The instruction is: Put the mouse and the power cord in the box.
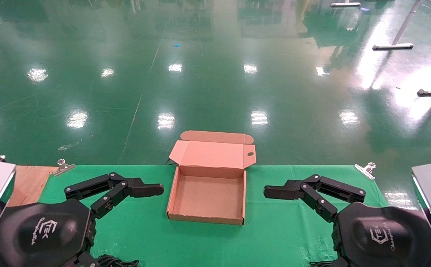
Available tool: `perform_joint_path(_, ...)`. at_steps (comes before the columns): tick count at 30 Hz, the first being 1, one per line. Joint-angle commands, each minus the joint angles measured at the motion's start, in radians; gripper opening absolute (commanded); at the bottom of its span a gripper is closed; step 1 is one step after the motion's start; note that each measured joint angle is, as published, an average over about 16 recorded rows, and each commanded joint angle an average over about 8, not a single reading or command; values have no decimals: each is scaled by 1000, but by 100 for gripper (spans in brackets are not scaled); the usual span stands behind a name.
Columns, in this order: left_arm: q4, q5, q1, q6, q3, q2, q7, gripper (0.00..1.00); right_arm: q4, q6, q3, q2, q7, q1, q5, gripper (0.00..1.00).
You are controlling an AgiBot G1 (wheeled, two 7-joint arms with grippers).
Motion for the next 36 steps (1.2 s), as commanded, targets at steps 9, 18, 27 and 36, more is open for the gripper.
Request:
perform_joint_path(9,0,0,0,0,0,0,0,100,0,0,0,0,0,0,0,100)
perform_joint_path(18,0,0,0,0,0,0,0,100,0,0,0,0,0,0,0,100)
perform_joint_path(27,0,0,0,0,0,0,0,100,0,0,0,0,0,0,0,100)
perform_joint_path(36,0,1,0,0,0,0,0,100,0,0,0,0,0,0,0,100)
